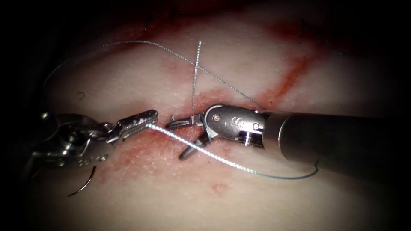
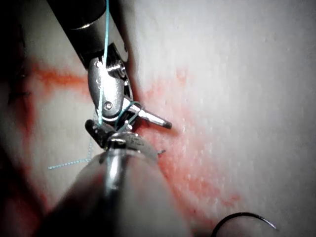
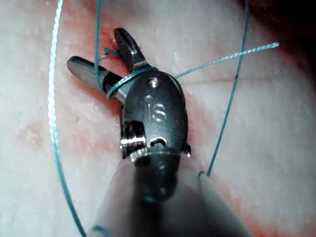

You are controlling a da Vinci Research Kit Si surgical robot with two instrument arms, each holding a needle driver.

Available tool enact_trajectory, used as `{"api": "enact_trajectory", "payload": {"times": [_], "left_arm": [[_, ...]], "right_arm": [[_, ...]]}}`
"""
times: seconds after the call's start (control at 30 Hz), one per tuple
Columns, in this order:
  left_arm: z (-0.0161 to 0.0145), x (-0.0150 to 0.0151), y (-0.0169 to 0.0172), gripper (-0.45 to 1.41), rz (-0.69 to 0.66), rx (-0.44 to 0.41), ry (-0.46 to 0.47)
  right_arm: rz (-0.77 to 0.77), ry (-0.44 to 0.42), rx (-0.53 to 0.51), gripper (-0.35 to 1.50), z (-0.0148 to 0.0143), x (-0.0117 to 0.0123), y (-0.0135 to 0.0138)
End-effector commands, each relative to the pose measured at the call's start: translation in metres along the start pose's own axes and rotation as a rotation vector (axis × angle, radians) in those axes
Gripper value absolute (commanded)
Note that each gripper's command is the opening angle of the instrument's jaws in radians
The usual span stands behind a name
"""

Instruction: Wound Closure

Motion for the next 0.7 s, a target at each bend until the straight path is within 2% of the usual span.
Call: {"api": "enact_trajectory", "payload": {"times": [0.03, 0.23, 0.43, 0.53, 0.7], "left_arm": [[0.0011, -0.0002, 0.0005, -0.45, 0.005, -0.001, 0.028], [0.0031, -0.0020, 0.0010, -0.45, 0.023, -0.004, 0.165], [0.0040, -0.0040, 0.0017, -0.45, 0.045, -0.062, 0.225], [0.0047, -0.0057, 0.0024, -0.45, 0.059, -0.074, 0.244], [0.0065, -0.0088, 0.0057, -0.45, 0.110, -0.113, 0.223]], "right_arm": [[0.002, 0.000, 0.029, 1.03, 0.0012, -0.0006, 0.0003], [0.037, 0.026, 0.144, 1.00, 0.0016, -0.0011, 0.0000], [0.073, 0.107, 0.237, 0.86, 0.0017, -0.0011, -0.0002], [0.095, 0.168, 0.265, 0.85, 0.0017, -0.0011, -0.0001], [0.127, 0.252, 0.258, 0.85, 0.0014, -0.0010, 0.0001]]}}
